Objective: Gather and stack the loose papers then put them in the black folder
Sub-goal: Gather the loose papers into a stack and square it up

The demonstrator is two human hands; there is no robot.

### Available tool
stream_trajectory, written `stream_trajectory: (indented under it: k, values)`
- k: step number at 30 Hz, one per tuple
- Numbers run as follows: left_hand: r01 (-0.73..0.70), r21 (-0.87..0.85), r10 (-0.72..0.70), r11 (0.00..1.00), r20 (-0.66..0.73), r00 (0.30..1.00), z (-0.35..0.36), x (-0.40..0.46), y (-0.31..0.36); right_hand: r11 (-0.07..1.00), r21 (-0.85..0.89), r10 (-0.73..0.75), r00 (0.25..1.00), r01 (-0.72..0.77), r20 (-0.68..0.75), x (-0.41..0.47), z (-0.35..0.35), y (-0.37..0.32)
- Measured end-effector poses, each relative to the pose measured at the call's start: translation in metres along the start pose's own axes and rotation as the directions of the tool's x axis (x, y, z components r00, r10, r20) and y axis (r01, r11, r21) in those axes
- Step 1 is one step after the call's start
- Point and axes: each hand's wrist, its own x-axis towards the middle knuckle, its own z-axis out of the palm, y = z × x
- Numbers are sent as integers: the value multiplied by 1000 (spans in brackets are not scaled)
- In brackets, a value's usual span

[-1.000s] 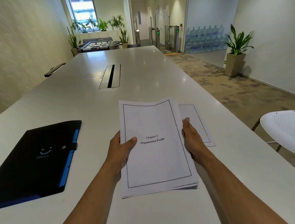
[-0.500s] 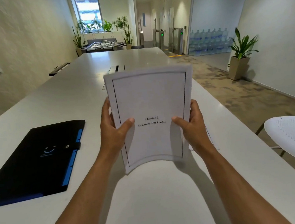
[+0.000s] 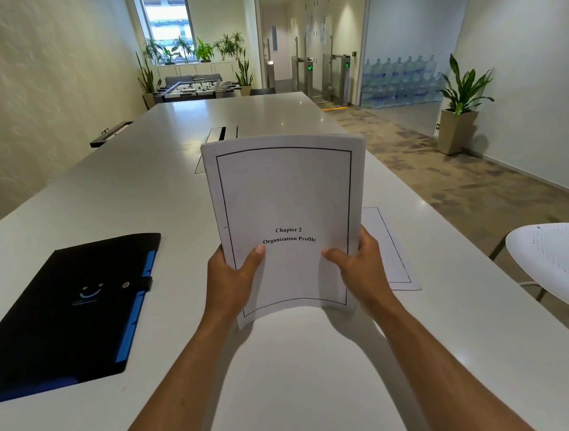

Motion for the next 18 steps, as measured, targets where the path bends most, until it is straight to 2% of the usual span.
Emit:
stream_trajectory:
  k: [3, 5, 8, 9, 11, 14, 16, 18]
  values:
    - [-19, 21, 19, 1000, 22, 1000, -3, 4, -3, 1000, -5, 12, 1000, -12, 12, 2, -5, -1]
    - [8, 3, -8, 1000, 22, 1000, -5, 6, -7, 996, -74, 46, 993, -55, -112, 8, -12, 1]
    - [127, -123, -130, 984, -20, 991, -7, 7, -19, 921, -336, 88, 945, -198, -317, 18, -32, 12]
    - [171, -167, -180, 971, -41, 983, -9, 7, -24, 852, -452, 98, 929, -264, -357, 19, -41, 19]
    - [241, -195, -261, 951, -81, 962, -14, 8, -36, 640, -662, 125, 903, -390, -411, 19, -57, 33]
    - [340, -171, -360, 925, -105, 927, -26, 8, -53, 330, -809, 220, 873, -487, -436, 14, -69, 47]
    - [387, -118, -400, 914, -110, 910, -34, 11, -63, 211, -848, 283, 861, -486, -422, 13, -70, 53]
    - [420, -78, -426, 904, -89, 900, -39, 16, -70, 137, -879, 311, 862, -457, -400, 14, -70, 57]
